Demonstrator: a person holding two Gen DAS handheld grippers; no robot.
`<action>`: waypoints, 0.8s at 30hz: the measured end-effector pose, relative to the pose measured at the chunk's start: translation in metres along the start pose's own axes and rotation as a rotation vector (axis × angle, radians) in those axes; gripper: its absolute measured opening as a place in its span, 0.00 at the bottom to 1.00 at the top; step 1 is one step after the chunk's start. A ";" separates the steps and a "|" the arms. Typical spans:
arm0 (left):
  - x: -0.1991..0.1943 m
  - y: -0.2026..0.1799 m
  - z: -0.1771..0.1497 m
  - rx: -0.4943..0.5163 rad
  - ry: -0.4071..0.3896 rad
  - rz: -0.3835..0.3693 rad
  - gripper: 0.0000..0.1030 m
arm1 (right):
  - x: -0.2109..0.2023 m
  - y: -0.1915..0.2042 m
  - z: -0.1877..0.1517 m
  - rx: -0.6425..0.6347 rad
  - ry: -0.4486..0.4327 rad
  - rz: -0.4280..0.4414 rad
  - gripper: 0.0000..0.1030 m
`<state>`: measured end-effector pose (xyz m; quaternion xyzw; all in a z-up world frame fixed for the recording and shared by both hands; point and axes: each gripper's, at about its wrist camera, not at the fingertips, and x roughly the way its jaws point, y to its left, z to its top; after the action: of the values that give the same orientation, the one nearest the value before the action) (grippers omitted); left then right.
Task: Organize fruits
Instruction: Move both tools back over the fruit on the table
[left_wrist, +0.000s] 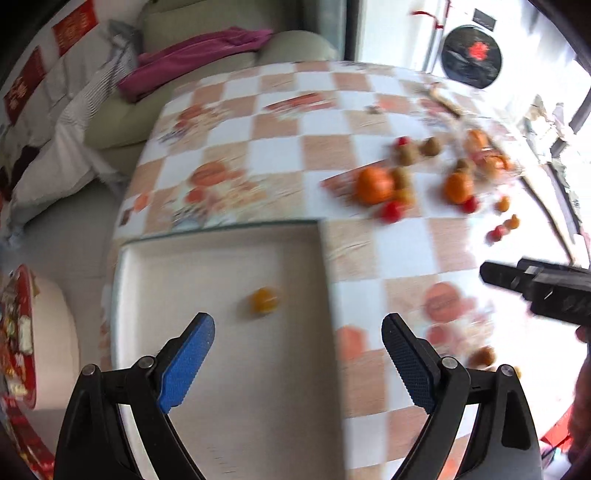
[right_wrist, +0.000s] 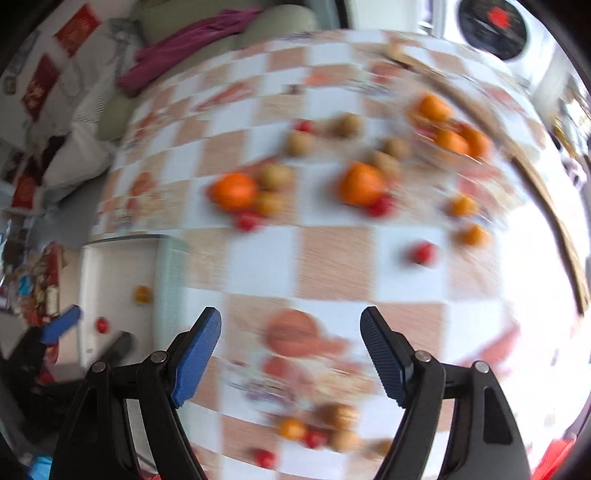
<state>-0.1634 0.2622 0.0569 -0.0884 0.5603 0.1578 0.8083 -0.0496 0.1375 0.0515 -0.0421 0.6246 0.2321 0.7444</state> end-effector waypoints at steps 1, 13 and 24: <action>-0.001 -0.008 0.004 0.007 -0.006 -0.011 0.90 | -0.001 -0.013 -0.003 0.019 0.004 -0.019 0.78; 0.049 -0.077 0.046 -0.006 0.007 0.015 0.90 | 0.002 -0.124 -0.007 0.130 0.002 -0.134 0.78; 0.100 -0.077 0.058 -0.064 0.041 0.064 0.68 | 0.021 -0.137 0.016 0.051 -0.039 -0.153 0.67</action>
<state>-0.0527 0.2240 -0.0182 -0.0997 0.5738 0.1996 0.7880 0.0220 0.0274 0.0039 -0.0661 0.6108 0.1592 0.7728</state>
